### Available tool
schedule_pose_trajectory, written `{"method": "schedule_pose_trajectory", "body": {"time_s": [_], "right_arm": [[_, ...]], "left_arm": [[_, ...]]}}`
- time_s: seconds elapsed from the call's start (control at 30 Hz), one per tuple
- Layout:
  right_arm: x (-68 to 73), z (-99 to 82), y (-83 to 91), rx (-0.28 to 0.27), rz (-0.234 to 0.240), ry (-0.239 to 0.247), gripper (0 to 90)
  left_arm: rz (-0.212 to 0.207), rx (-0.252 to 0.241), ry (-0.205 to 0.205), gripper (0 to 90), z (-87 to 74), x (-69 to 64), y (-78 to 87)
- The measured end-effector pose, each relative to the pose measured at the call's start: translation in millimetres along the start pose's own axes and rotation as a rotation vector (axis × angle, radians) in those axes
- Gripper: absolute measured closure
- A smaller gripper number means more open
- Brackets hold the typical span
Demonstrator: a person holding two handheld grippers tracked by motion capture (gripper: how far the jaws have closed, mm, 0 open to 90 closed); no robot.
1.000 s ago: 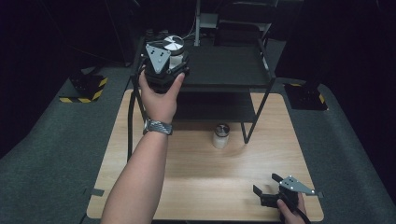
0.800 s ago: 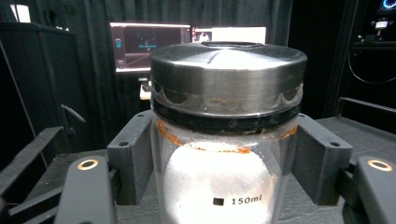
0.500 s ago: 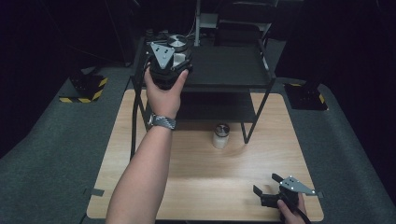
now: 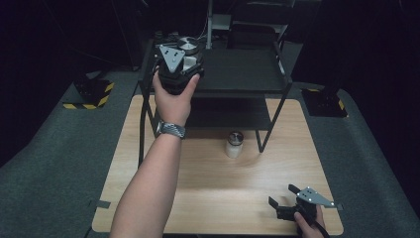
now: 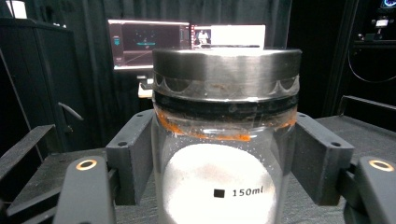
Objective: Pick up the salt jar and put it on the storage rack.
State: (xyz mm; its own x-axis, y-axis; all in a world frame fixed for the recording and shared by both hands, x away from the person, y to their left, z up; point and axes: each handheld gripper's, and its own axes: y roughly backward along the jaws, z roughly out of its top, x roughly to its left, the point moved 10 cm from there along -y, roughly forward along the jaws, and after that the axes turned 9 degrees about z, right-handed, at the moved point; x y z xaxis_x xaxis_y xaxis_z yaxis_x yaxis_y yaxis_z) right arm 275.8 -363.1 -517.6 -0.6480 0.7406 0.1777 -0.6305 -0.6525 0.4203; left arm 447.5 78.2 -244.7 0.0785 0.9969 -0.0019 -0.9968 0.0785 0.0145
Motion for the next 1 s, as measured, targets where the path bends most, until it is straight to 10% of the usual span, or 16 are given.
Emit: {"method": "schedule_pose_trajectory", "body": {"time_s": [0.5, 1.0], "right_arm": [[0.2, 0.2, -0.4, 0.002, 0.0, 0.001, 0.3], [1.5, 0.7, -1.2, 0.01, -0.008, 0.01, 0.3]], "left_arm": [[0.024, -0.021, 0.015, 1.4, 8.3, 4.4, 16.6], [-0.032, -0.056, 0.039, 0.5, -1.6, 24.2, 48.4]]}}
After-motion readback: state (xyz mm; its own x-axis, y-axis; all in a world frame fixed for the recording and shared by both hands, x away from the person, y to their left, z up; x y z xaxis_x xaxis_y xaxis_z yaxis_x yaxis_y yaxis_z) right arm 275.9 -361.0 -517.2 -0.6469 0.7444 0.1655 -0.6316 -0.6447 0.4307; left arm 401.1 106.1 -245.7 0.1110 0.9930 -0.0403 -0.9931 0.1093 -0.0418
